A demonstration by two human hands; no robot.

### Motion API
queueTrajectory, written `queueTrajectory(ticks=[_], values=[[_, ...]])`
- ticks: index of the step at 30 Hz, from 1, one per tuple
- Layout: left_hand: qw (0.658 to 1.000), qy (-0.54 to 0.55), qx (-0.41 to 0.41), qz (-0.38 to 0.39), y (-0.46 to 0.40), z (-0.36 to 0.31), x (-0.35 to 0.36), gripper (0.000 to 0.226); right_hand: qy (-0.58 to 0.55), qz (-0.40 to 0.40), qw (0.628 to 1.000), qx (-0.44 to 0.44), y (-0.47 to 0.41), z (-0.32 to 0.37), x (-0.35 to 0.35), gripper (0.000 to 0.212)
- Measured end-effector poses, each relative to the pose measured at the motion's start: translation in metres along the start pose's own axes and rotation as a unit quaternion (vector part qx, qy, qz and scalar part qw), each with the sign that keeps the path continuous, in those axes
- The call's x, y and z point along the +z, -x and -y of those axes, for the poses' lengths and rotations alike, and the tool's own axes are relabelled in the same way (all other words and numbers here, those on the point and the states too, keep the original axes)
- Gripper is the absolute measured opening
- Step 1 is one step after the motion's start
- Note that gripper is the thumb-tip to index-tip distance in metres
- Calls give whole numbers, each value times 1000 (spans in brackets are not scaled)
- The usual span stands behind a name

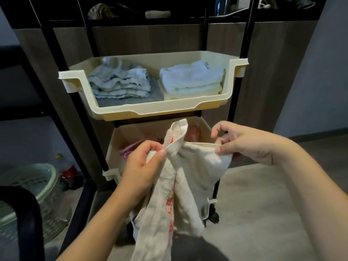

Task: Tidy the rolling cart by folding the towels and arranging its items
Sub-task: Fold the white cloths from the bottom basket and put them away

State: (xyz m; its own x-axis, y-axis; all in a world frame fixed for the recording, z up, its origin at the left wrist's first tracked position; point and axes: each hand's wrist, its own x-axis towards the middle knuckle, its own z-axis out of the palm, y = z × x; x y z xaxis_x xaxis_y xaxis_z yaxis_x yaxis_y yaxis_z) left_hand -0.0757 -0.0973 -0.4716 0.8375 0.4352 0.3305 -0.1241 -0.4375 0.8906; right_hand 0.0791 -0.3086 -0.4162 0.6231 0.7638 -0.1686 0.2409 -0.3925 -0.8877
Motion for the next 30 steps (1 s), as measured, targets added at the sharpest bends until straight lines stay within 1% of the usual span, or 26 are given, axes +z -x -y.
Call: queueTrajectory(ticks=[2,4,6,8,10,13,15,17,19,21,23,26,28,29,30], values=[[999,37,-10,1,0,0,-11,9,-30,-81,995,-48,0,-3,5,23],[997,72,-15,11,1,-2,-19,7,-8,-164,983,-78,-4,-9,15,35],[998,56,-7,27,3,-6,-20,5,-5,-188,978,-86,-8,-11,29,45],[999,13,8,37,5,-9,-15,4,-12,-171,982,-78,-11,-6,43,46],[999,-18,28,41,6,-8,-11,5,-23,-137,988,-64,-12,1,52,42],[997,-23,57,56,7,-5,-7,5,-60,-97,991,-65,-8,8,53,37],[995,-21,63,69,8,-5,-5,5,-19,-82,993,-79,-3,9,52,22],[995,-27,53,86,7,-4,-4,6,30,-92,991,-97,0,11,51,19],[992,-46,16,114,6,-4,-2,8,54,-110,986,-116,2,16,50,17],[985,-91,-33,140,6,-5,2,20,88,-106,982,-130,2,23,51,20],[973,-179,-57,133,9,-8,10,31,162,-94,972,-146,2,34,54,22],[951,-300,-13,76,12,-16,18,27,273,-90,943,-166,5,56,48,21],[921,-385,11,58,11,-18,16,23,347,-86,917,-178,12,71,35,25],[901,-427,6,71,11,-17,14,20,383,-83,902,-179,16,78,27,23],[878,-467,-9,102,11,-17,12,20,422,-82,885,-178,19,83,19,20]])
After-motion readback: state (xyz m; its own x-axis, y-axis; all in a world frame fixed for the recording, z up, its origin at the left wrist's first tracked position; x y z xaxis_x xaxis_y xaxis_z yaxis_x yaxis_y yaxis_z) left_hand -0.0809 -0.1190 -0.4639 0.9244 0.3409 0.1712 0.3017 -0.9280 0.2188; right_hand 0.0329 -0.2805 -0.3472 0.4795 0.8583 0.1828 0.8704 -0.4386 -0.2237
